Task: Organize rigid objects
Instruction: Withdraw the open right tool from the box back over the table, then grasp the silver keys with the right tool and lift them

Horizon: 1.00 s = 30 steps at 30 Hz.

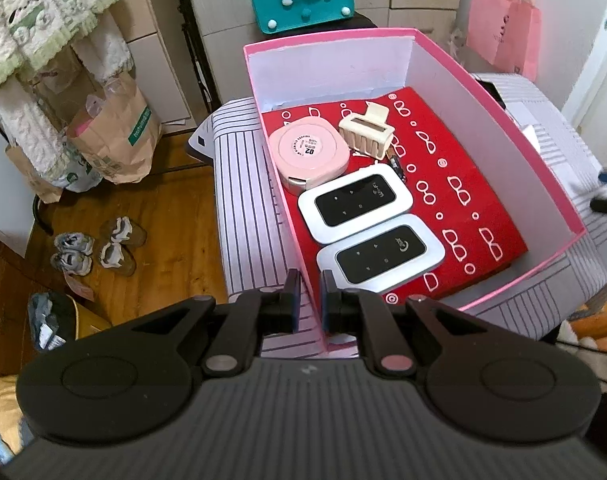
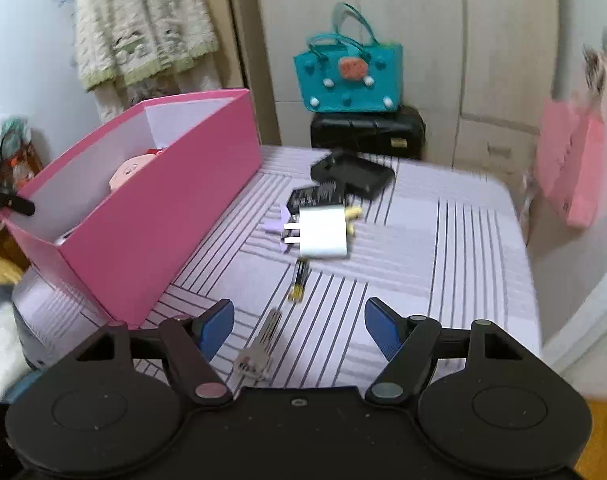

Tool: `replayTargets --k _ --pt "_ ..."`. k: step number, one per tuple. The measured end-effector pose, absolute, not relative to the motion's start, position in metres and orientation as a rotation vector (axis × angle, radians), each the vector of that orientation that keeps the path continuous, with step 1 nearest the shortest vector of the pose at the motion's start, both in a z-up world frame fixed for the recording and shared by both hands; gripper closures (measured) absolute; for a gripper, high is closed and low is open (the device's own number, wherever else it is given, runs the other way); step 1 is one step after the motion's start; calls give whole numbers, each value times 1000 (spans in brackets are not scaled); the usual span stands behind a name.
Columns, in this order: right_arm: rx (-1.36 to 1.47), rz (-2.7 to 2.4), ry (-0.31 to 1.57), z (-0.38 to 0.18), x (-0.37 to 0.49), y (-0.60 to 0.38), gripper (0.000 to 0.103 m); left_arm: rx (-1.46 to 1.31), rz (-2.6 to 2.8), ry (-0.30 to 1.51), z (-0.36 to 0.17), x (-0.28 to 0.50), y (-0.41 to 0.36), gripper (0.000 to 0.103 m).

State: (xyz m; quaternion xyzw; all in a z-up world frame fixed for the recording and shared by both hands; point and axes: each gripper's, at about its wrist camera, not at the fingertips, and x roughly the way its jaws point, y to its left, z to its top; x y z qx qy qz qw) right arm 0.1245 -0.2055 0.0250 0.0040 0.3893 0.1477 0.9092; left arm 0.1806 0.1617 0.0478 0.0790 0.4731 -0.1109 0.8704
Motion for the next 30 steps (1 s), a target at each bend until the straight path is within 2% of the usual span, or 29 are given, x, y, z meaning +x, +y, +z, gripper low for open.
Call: replayTargets --k 7,12,14,16,30 --pt "95 353 895 5 115 -198 44 152 -222 987 46 182 161 94" --pt "34 362 922 -8 111 -177 48 149 -221 986 46 182 160 94" --pt "-19 332 913 -13 111 -168 62 148 -223 987 47 182 161 94" --pt "-60 321 900 -12 113 -164 97 151 -221 986 46 183 161 94" --pt "145 456 858 25 130 -185 98 161 -227 981 49 183 165 94"
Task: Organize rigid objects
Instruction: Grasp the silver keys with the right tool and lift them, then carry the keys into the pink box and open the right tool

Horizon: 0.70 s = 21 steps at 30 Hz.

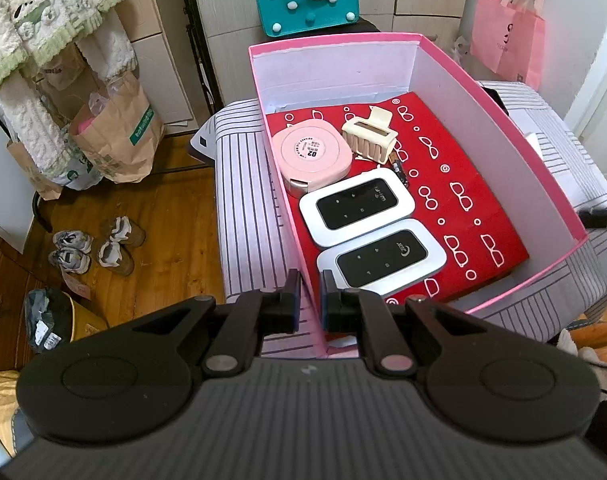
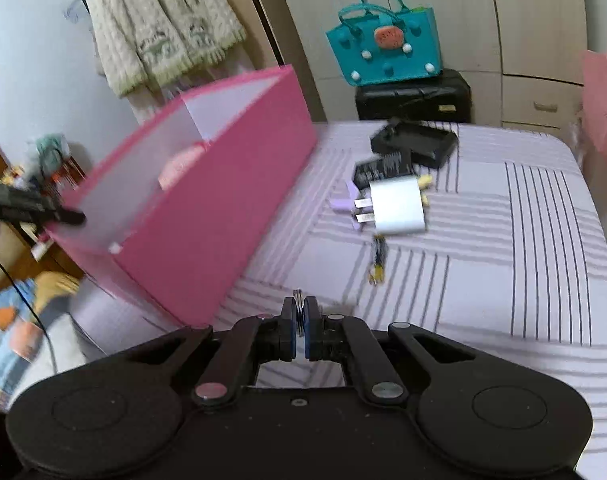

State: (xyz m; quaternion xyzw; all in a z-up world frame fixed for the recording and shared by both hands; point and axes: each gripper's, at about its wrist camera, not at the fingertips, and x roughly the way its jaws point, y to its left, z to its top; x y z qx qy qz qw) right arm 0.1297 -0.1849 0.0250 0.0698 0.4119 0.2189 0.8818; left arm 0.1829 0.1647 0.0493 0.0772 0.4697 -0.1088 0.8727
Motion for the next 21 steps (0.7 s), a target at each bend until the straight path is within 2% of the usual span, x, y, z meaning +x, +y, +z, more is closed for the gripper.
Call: replayTargets --k 8,16,21 --pt "118 510 775 62 147 -173 98 144 -230 982 49 185 163 94" --pt "62 640 611 123 161 -147 98 137 -230 986 49 185 165 94" --pt "58 766 576 135 170 -120 98 129 -230 990 49 184 166 94"
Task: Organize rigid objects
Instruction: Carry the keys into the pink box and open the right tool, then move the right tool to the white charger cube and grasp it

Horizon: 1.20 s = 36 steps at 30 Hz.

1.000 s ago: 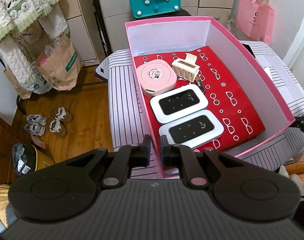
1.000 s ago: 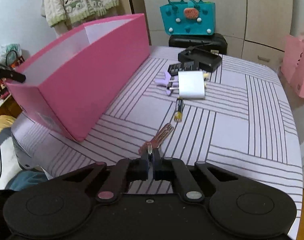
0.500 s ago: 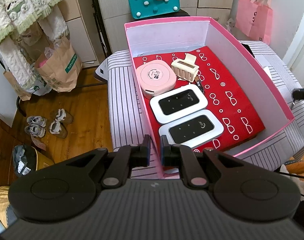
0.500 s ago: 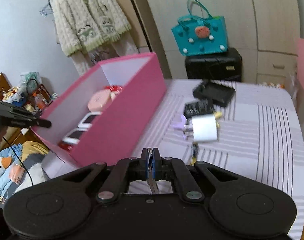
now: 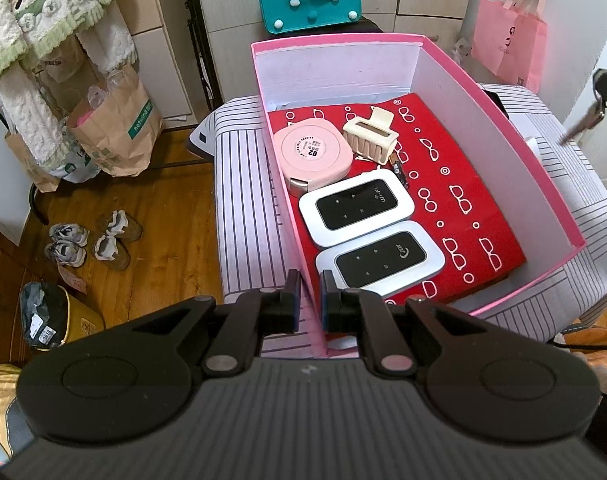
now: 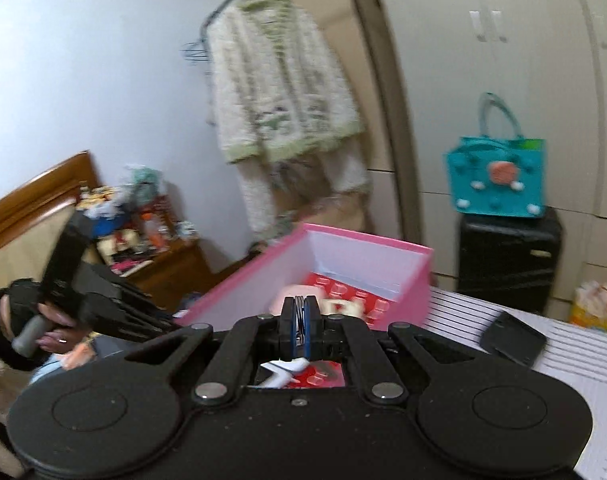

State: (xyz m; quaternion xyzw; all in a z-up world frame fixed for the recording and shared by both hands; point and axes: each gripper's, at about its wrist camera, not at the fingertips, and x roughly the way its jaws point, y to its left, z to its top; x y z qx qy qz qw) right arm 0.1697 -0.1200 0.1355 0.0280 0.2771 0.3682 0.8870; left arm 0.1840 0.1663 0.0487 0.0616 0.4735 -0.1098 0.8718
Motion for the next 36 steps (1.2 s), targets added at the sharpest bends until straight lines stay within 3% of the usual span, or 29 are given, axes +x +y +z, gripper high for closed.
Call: replayTargets --k 19,22,30,36 --pt "-189 830 835 56 218 -26 97 113 -210 983 48 183 167 94" --pt "-80 888 885 61 226 -40 90 100 -203 977 48 183 168 94" --pt "87 848 787 91 213 -108 90 81 -198 974 48 182 170 94" --pt "112 619 764 82 204 -167 85 72 -191 970 47 183 168 94"
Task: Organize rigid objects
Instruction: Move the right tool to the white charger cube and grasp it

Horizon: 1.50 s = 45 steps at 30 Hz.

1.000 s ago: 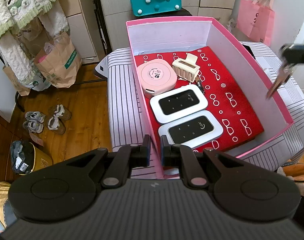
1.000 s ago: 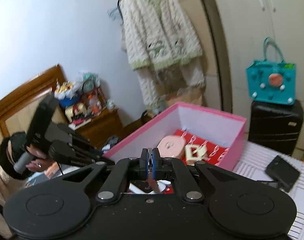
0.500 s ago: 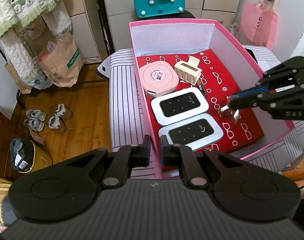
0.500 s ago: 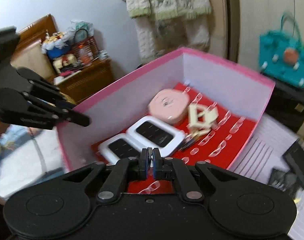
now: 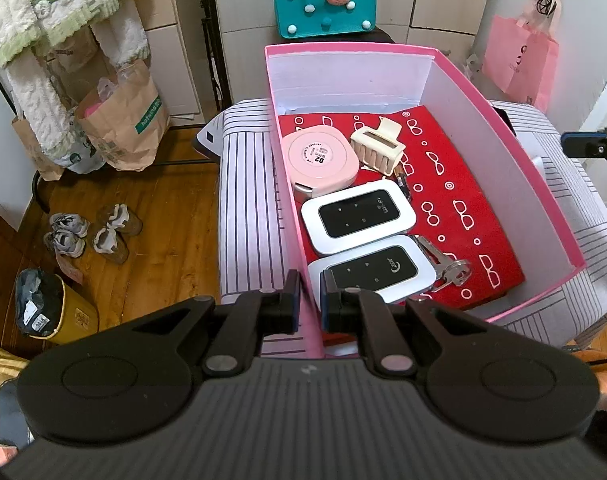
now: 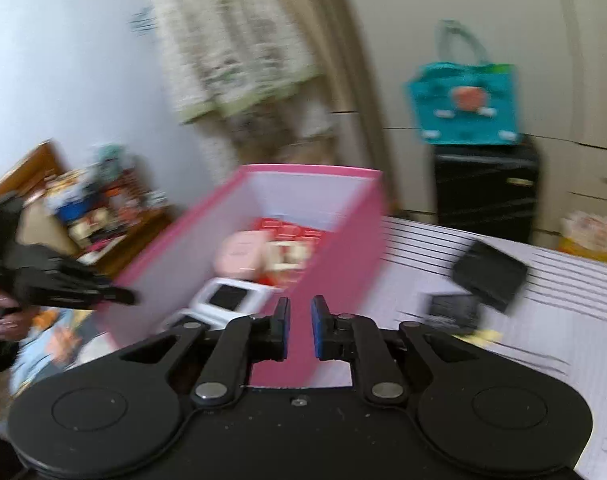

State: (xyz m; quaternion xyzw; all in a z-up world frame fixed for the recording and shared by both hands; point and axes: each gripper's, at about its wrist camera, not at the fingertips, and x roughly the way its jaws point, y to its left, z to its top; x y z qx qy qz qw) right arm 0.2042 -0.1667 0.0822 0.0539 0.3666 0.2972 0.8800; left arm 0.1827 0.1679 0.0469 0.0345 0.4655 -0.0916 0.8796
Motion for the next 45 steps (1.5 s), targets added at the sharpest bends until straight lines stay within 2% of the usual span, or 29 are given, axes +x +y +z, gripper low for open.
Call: replayTargets --k 3,6,9,13,21,35,38,40,45 --pt "115 500 777 69 204 -191 84 74 -188 962 46 181 167 94" --pt "90 379 799 51 201 -207 72 61 -181 955 45 181 167 94" --pt "67 328 826 37 199 -215 69 62 -180 954 45 181 167 94" --pt "61 319 842 19 197 -215 58 61 -180 954 45 181 168 94" --pt "-23 295 845 -11 205 -196 49 59 -180 953 45 180 168 94" --pt "-133 282 758 -9 214 -178 44 64 -180 953 46 180 166 94" --pt "-122 308 729 -7 215 -178 49 69 -183 954 46 181 166 94" --pt "-121 334 730 -6 216 -179 57 61 -185 956 46 181 167 94" --pt "-102 334 737 -6 216 -179 57 58 -189 955 46 182 169 94"
